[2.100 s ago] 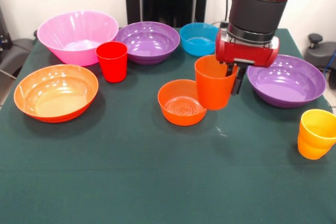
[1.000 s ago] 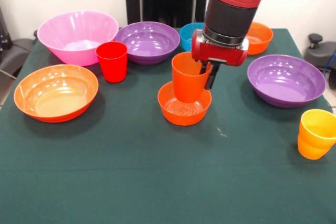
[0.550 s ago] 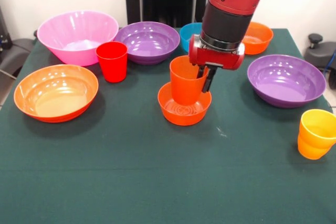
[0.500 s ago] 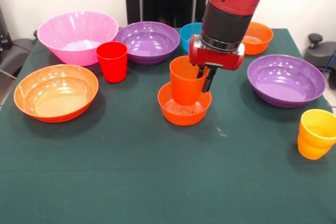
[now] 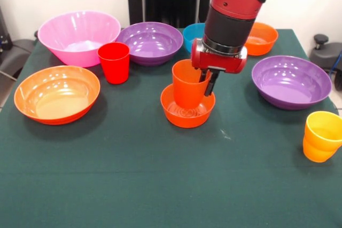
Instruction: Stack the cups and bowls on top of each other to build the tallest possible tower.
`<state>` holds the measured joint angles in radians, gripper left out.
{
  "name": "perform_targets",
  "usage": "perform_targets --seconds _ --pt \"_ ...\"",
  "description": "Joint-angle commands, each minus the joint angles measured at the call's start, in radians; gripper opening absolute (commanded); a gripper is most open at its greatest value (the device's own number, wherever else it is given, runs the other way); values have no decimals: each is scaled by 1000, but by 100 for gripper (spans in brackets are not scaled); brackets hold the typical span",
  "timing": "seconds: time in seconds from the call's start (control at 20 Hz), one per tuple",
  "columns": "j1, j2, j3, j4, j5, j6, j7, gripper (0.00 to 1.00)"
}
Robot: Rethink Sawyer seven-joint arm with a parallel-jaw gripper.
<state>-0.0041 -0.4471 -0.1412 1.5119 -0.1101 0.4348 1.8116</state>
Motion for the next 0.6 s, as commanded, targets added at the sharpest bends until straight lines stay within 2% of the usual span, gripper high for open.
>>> perform_targets --seconds 0.05,0.6 --pt "-31 37 117 26 -84 -77 -7 0" --pt "-47 45 149 28 -84 -101 7 0"
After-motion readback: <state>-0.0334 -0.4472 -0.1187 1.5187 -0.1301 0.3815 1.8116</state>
